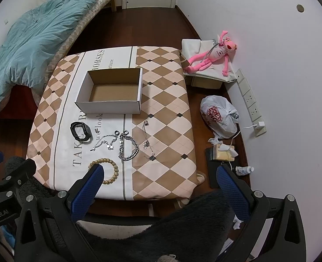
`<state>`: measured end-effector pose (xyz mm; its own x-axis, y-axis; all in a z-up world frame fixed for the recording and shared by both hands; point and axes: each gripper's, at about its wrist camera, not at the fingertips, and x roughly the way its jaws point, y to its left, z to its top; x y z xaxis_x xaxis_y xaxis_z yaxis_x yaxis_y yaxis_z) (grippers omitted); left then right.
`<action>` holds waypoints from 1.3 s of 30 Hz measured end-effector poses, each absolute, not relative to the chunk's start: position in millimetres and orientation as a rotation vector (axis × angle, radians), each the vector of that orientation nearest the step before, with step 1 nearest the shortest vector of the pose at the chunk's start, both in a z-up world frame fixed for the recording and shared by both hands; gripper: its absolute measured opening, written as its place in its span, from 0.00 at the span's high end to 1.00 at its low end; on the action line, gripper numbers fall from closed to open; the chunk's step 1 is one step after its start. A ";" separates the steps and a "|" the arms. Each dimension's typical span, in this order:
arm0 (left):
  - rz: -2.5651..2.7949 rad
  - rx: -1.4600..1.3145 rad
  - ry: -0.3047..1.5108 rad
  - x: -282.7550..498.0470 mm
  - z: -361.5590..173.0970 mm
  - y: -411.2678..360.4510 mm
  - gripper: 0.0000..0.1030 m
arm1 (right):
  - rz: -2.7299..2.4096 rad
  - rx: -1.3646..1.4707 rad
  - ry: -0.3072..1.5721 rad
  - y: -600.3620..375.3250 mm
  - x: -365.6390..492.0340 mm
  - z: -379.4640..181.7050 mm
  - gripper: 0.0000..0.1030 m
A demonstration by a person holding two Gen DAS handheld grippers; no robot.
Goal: Organize jewelry
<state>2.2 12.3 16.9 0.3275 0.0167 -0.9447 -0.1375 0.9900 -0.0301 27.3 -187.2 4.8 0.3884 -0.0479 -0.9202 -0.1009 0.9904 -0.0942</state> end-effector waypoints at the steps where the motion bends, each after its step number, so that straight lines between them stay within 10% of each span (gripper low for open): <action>1: 0.106 -0.108 1.231 0.9 13.2 9.0 0.00 | 0.035 -0.142 1.171 -188.4 27.3 4.6 0.00; 39: 0.104 -0.110 1.224 3.3 16.5 9.6 0.00 | 0.041 -0.137 1.164 -189.2 33.3 15.8 0.00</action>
